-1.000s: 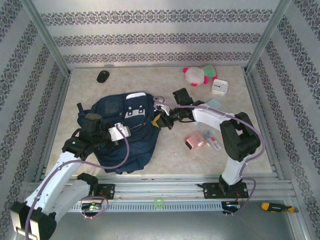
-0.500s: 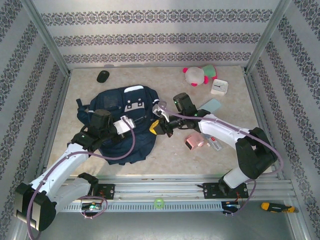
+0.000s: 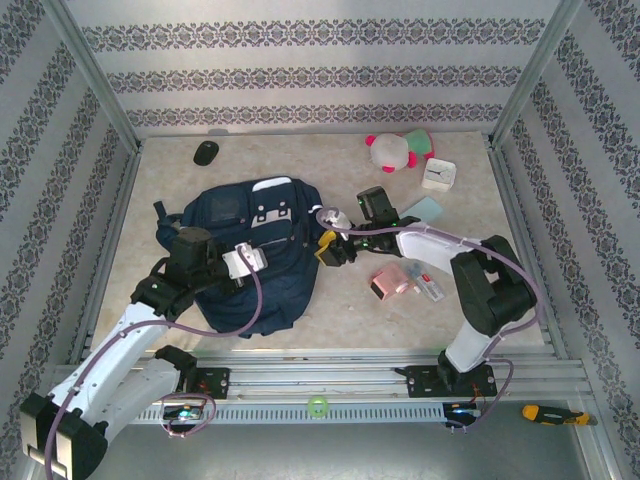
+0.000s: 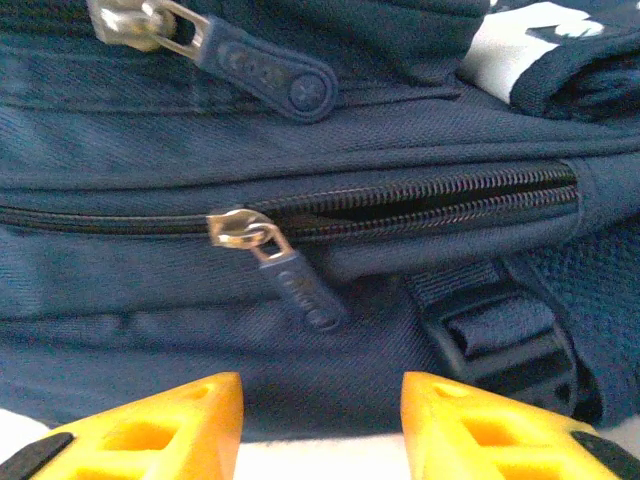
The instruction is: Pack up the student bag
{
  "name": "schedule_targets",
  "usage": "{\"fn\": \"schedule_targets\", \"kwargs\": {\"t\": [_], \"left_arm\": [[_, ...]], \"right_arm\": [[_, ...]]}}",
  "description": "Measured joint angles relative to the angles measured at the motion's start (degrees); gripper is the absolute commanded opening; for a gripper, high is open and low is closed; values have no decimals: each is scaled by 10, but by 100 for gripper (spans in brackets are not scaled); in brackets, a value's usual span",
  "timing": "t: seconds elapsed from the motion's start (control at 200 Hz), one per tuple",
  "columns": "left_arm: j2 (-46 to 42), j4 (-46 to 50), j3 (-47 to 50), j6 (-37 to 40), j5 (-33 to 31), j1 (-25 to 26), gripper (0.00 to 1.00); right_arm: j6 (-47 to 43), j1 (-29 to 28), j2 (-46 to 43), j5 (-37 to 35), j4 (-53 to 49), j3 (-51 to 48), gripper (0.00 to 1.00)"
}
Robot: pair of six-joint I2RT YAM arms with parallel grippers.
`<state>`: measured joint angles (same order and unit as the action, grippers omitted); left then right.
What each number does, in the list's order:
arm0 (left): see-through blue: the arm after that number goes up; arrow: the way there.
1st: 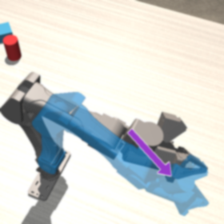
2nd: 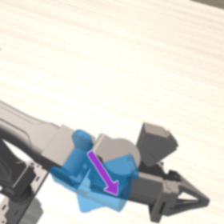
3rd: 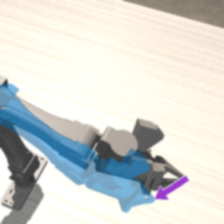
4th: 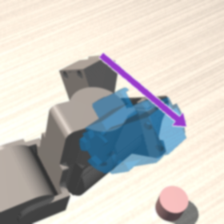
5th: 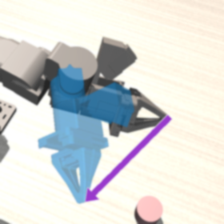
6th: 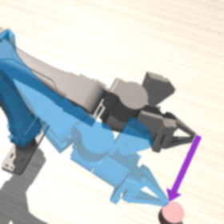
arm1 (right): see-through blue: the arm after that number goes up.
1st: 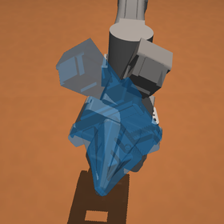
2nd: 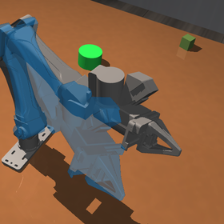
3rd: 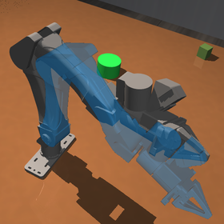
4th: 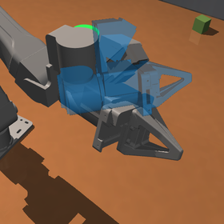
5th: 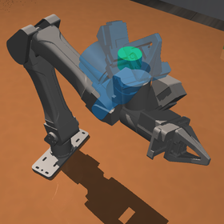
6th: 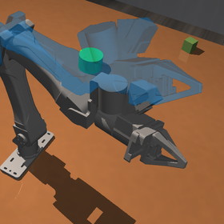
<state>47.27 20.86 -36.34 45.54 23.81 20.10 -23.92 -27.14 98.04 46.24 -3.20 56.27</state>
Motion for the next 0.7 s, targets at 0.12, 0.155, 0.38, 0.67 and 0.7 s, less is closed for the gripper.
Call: {"fn": "schedule_targets", "kwargs": {"t": [0.12, 0.155, 0.38, 0.67, 0.7], "left_arm": [[-1, 6, 0, 6, 11, -4, 0], [-1, 6, 0, 7, 12, -4, 0], [-1, 7, 0, 8, 17, -4, 0], [2, 6, 0, 8, 16, -4, 0], [3, 6, 0, 8, 16, -4, 0]], "right_arm": [[-45, 0, 21, 25, 0, 18, 46], [-53, 0, 24, 34, 0, 23, 46], [-79, -1, 44, 89, 1, 45, 42], [-74, -13, 48, 126, -12, 42, 35], [-70, -13, 48, 128, -12, 41, 35]]}}
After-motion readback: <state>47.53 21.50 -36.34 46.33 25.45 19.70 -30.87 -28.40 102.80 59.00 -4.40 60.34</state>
